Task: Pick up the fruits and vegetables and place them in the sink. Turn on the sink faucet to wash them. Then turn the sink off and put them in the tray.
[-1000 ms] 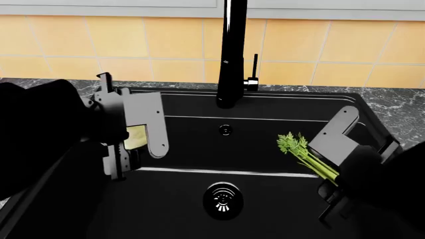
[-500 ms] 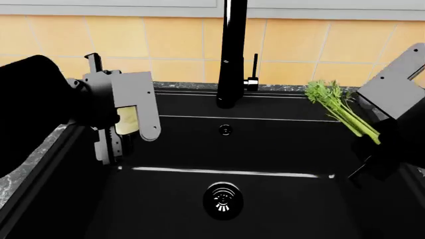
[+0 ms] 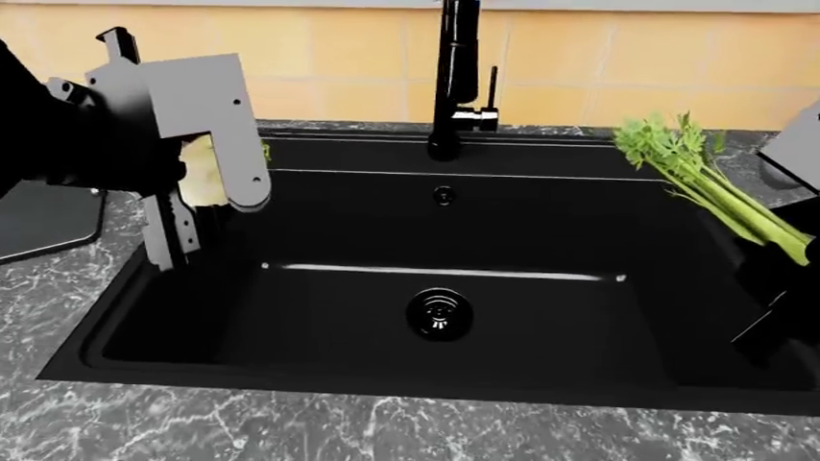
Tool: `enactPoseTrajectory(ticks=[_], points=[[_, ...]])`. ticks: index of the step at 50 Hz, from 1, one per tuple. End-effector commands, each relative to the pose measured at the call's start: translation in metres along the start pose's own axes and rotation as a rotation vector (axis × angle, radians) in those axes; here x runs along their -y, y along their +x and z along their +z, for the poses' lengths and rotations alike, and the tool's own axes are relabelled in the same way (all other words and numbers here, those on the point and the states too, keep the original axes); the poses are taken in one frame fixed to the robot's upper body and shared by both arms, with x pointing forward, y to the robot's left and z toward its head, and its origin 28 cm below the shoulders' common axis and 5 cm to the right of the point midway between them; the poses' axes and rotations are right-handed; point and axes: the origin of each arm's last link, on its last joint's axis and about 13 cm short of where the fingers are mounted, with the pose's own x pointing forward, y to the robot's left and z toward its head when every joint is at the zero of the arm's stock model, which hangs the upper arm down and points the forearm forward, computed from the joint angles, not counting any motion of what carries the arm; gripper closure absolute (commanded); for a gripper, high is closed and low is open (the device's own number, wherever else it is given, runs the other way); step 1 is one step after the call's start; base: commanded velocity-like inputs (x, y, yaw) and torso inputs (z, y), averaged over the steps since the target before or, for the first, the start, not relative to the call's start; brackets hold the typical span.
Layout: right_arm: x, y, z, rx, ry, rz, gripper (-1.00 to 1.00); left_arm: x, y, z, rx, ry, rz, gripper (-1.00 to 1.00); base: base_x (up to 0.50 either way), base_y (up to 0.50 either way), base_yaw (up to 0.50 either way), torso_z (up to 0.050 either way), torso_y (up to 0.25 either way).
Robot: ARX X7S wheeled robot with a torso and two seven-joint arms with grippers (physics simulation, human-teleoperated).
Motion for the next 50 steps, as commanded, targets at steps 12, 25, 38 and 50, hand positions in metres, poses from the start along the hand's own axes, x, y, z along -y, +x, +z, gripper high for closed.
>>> enactPoseTrajectory(ticks=[12,25,38,50], points=[[0.0035,-0.0210,0.0073,0.046,-0.054,-0.096,1.00,-0.0082,-0.0219,-0.0013,0.016,-0.005,0.089,1.00,-0.36,0.44,0.00,0.000,0.000],[0.0024,-0.0199,0.0085,0.062,-0.064,-0.102,1.00,-0.0081,-0.0229,-0.0033,0.008,-0.012,0.089,1.00,-0.08,0.50,0.00,0.000,0.000],[-0.0001,-0.0176,0.0130,0.081,-0.100,-0.086,1.00,-0.0094,-0.0245,-0.0040,0.006,-0.006,0.098,1.00,-0.03,0.50,0.00,0.001,0.000],[-0.0027,-0.0117,0.0122,0.015,-0.131,-0.094,1.00,-0.0084,-0.0244,-0.0039,0.003,-0.003,0.097,1.00,-0.03,0.50,0.00,0.000,0.001]])
